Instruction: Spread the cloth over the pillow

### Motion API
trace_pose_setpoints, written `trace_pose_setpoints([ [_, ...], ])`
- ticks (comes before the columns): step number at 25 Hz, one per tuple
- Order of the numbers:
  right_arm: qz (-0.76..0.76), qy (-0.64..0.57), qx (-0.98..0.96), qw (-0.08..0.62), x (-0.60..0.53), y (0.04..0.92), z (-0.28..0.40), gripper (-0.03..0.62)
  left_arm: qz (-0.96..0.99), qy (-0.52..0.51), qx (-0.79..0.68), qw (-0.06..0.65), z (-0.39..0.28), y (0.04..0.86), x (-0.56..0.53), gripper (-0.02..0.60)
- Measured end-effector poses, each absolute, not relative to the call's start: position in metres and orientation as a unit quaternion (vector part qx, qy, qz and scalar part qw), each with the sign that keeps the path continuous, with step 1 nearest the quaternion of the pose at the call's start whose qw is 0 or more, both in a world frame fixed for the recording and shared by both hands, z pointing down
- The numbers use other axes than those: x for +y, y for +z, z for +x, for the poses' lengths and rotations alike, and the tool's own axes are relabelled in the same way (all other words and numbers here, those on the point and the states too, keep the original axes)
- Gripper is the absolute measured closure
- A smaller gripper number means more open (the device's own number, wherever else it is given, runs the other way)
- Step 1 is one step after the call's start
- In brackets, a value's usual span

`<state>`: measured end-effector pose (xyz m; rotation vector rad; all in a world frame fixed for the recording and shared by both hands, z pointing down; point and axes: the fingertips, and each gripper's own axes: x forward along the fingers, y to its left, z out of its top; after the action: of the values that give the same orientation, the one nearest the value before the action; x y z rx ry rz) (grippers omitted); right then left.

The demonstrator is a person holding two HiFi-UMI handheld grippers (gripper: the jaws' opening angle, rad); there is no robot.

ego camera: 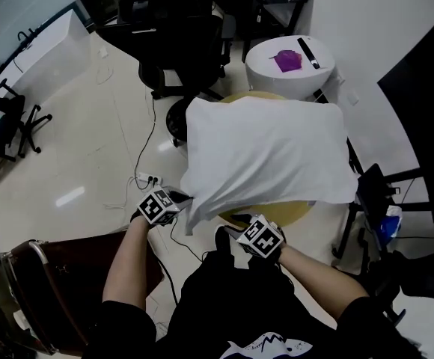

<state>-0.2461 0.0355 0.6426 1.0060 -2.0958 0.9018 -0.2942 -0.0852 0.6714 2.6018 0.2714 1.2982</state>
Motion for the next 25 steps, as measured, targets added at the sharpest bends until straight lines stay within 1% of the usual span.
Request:
trace_pose_setpoints([
  [8,0.373,0.537,-0.743,0.144,0.017,0.666,-0.292,0.434,0.892,0.442,0.066,0.067,-0.308,0.657,-0.098,0.581],
  [16,0.386,0.618,-0.684,0.03,0.0,0.692,-0.295,0.433,0.892,0.446,0.055,0.042,-0.316,0.645,-0.11,0.581],
  [20,0.389,0.646,-0.656,-0.006,-0.007,0.703,-0.298,0.434,0.892,0.447,0.053,0.042,-0.318,0.644,-0.11,0.581],
  [21,0.391,0.648,-0.653,-0.016,-0.009,0.702,-0.299,0.448,0.892,0.448,0.053,0.04,-0.318,0.644,-0.11,0.581],
  [22,0.392,0.648,-0.653,-0.022,-0.009,0.699,-0.3,0.497,0.891,0.449,0.053,0.038,-0.317,0.645,-0.11,0.581],
  [23,0.39,0.645,-0.656,-0.024,-0.008,0.695,-0.301,0.559,0.89,0.451,0.052,0.034,-0.317,0.645,-0.11,0.581],
  [24,0.386,0.643,-0.661,-0.022,-0.005,0.691,-0.303,0.577,0.889,0.454,0.052,0.029,-0.317,0.644,-0.111,0.581],
  [25,0.38,0.641,-0.667,-0.017,-0.001,0.687,-0.306,0.579,0.888,0.457,0.053,0.023,-0.318,0.644,-0.112,0.581],
])
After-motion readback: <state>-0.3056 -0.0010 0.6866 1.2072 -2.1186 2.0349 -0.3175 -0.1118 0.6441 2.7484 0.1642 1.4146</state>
